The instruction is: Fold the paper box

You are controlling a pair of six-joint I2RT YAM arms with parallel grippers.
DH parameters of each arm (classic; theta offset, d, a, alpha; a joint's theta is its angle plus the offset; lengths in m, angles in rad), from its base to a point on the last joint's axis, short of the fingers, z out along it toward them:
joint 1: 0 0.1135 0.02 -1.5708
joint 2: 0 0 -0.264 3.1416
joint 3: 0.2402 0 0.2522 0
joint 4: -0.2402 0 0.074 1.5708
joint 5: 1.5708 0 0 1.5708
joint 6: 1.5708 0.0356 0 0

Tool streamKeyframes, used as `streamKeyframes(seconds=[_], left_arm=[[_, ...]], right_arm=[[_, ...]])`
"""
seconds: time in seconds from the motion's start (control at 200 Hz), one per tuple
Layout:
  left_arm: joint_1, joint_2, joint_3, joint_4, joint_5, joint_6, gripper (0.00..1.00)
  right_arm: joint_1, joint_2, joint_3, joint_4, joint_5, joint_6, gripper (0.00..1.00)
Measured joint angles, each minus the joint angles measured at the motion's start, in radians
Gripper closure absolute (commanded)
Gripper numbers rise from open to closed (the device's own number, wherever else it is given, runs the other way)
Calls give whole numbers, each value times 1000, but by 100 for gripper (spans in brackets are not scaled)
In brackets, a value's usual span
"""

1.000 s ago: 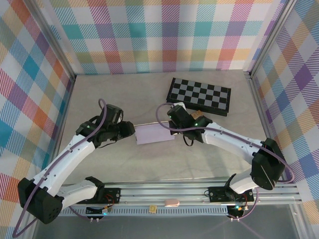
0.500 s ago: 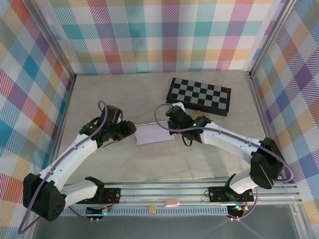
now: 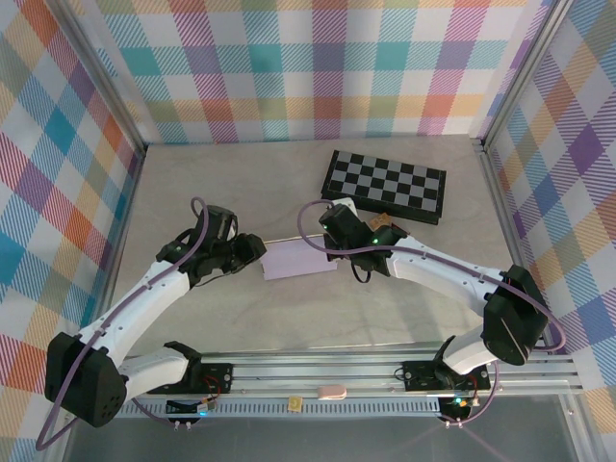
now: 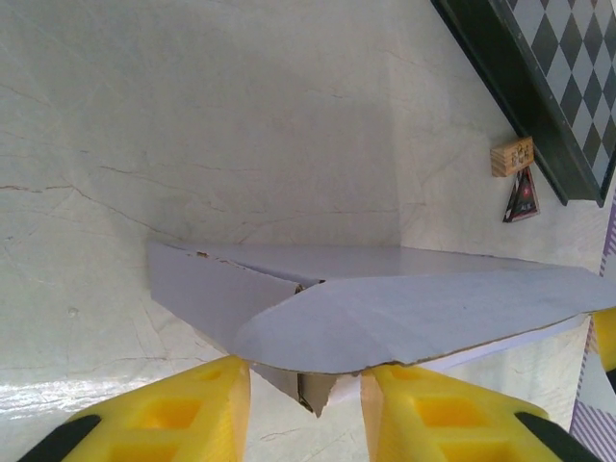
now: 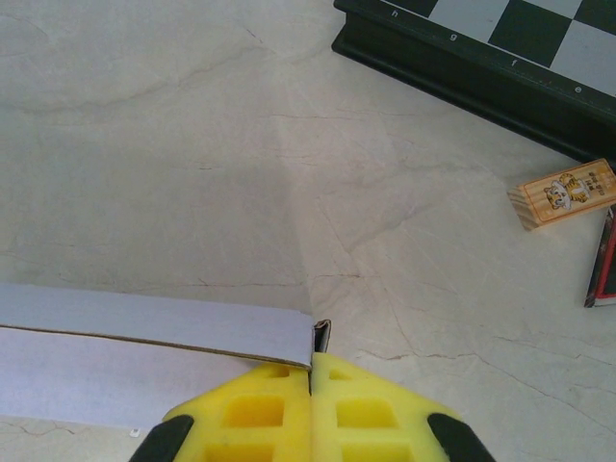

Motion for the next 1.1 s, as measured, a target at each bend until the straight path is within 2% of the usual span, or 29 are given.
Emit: streamKeyframes(seconds=[0.23, 0.43, 0.665, 0.735, 0.825, 0.915, 1.0, 1.1], left_arm=[[0, -1, -53, 79, -2, -7, 74], [0, -18, -101, 158, -2, -19, 87], [-1, -21, -113, 186, -3, -31, 89], [-2, -22, -114, 187, -3, -34, 86], [-2, -27, -108, 167, -3, -33, 72], [-3, -28, -76, 92, -14, -29, 62], [-3, -29, -27, 0, -38, -14, 58], [-3, -32, 45, -84, -55, 16, 57]], right_arm=[[0, 0, 0, 0, 1, 7, 100], [0, 0, 0, 1, 1, 13, 100], [0, 3, 0, 4, 4, 13, 100], [0, 4, 0, 5, 7, 14, 100], [0, 4, 0, 4, 8, 16, 100], [0, 4, 0, 4, 8, 17, 100], [0, 4, 0, 3, 11, 17, 100], [0, 4, 0, 3, 11, 17, 100]])
